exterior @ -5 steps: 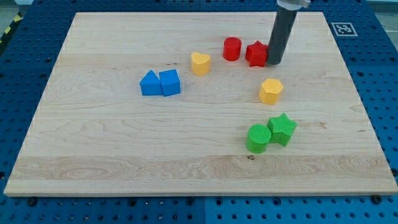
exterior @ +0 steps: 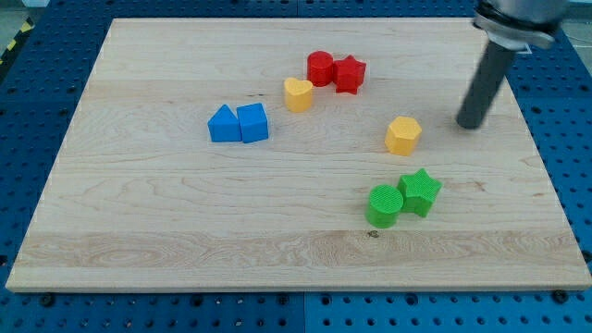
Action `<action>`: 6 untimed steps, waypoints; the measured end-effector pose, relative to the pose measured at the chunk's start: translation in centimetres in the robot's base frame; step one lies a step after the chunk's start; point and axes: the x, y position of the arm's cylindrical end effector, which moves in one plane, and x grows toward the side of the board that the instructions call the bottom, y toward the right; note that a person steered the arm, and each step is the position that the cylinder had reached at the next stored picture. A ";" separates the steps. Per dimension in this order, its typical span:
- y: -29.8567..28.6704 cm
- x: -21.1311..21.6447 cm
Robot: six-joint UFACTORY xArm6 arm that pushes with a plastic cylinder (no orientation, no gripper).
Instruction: Move the yellow hexagon below the red star
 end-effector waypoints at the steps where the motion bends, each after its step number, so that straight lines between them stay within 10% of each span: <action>1: 0.9 5.3; 4: -15.2 -1.0; 6: -13.6 -1.7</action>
